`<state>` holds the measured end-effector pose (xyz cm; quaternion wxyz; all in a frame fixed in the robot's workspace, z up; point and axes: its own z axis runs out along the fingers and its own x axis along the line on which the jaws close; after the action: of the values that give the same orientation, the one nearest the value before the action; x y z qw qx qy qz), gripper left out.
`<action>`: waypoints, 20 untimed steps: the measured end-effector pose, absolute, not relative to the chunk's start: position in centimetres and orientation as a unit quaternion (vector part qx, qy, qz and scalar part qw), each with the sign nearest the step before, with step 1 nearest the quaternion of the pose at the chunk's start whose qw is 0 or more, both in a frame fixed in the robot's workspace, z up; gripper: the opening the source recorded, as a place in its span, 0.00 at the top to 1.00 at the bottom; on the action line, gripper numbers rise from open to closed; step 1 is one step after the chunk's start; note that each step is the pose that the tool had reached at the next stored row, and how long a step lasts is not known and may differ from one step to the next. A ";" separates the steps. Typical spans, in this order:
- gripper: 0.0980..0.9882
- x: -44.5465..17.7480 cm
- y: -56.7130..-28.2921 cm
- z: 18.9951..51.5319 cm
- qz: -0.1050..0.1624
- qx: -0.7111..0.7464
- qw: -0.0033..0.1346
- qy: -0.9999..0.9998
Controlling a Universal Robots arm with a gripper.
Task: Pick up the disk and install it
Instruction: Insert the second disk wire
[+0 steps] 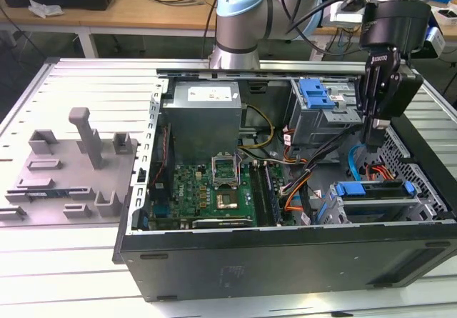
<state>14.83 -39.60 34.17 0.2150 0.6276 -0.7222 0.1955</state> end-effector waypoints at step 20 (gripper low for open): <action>0.93 14.8 -42.0 34.2 0.159 0.637 0.176 -0.733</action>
<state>14.81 -42.02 34.17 0.1758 0.6374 -0.7331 0.1590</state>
